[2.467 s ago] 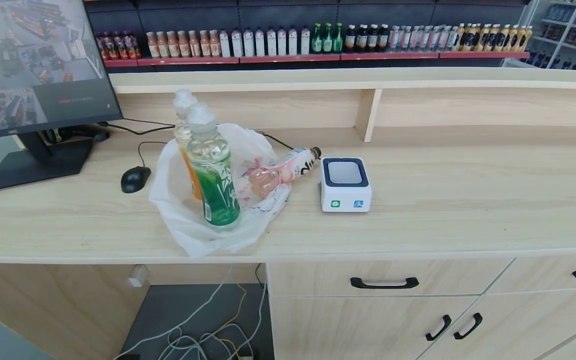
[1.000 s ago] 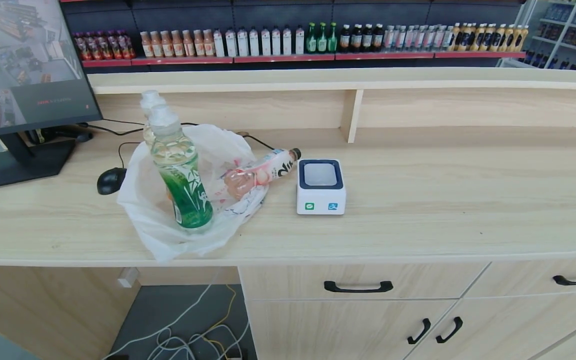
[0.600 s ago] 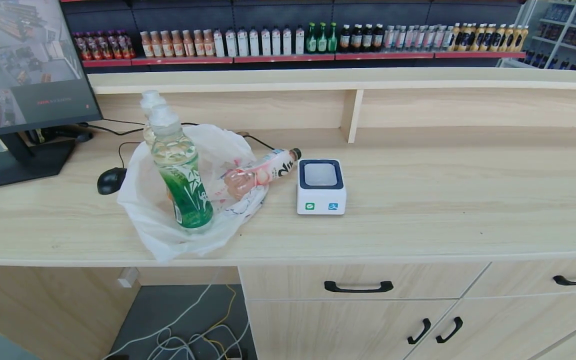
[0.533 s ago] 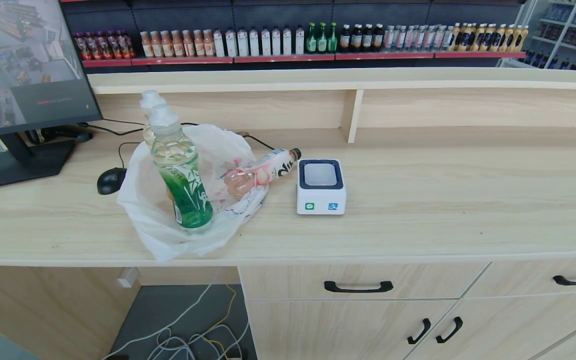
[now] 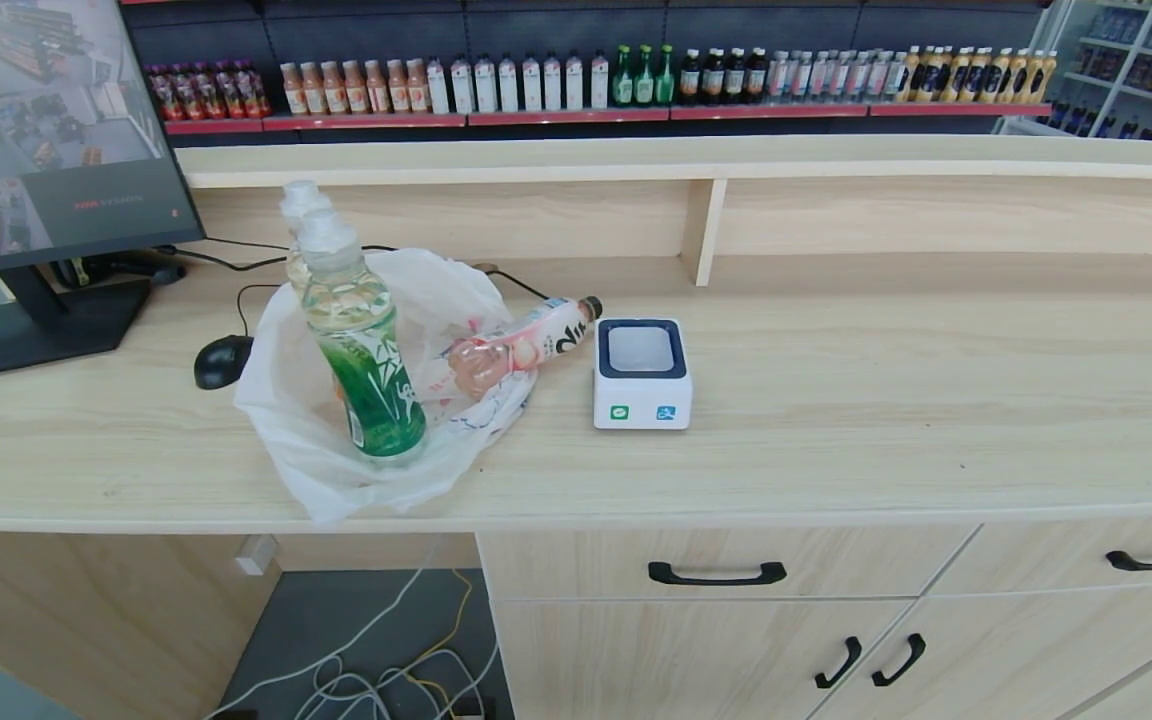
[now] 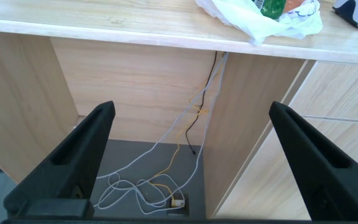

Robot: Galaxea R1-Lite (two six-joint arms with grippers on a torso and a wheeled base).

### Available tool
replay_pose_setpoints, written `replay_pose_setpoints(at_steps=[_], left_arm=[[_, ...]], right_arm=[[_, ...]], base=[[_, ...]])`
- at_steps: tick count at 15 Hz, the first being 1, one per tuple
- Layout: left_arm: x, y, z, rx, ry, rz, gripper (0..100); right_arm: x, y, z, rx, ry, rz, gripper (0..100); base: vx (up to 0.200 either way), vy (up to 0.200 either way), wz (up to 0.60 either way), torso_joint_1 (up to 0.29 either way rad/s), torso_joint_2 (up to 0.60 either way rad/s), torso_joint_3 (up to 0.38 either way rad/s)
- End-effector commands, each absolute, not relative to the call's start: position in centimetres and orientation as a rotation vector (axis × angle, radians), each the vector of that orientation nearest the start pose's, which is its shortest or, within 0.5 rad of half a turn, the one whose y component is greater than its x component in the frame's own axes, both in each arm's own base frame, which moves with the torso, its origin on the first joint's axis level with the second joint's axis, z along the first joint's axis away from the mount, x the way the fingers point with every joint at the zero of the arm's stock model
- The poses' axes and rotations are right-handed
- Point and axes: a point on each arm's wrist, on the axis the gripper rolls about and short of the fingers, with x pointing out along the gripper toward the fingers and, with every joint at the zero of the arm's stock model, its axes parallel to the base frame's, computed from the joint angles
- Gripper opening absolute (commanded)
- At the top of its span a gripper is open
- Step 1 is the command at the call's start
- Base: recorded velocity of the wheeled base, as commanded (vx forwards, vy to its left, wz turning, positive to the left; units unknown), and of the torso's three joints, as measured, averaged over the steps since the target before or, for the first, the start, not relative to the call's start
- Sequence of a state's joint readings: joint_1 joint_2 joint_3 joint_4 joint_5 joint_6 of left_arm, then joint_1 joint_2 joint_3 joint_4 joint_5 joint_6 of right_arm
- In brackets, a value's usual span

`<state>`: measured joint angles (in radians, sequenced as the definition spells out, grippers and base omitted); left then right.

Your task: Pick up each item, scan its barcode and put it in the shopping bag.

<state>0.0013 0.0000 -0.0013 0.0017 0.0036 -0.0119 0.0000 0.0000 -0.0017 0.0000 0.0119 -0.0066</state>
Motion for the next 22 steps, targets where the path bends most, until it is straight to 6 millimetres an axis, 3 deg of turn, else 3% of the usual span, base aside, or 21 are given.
replay_pose_setpoints(at_steps=[1, 22], left_arm=[[-2.29, 0.01, 7.57, -0.012, 0.000, 0.006, 100], [-2.29, 0.01, 7.57, -0.012, 0.000, 0.006, 100]], right_arm=[[-2.29, 0.03, 7.59, -0.006, -0.002, 0.012, 100], [-2.29, 0.03, 7.59, -0.006, -0.002, 0.012, 100]], base=[[0.000, 0.000, 0.00, 0.000, 0.00, 0.000], [0.000, 0.000, 0.00, 0.000, 0.00, 0.000]])
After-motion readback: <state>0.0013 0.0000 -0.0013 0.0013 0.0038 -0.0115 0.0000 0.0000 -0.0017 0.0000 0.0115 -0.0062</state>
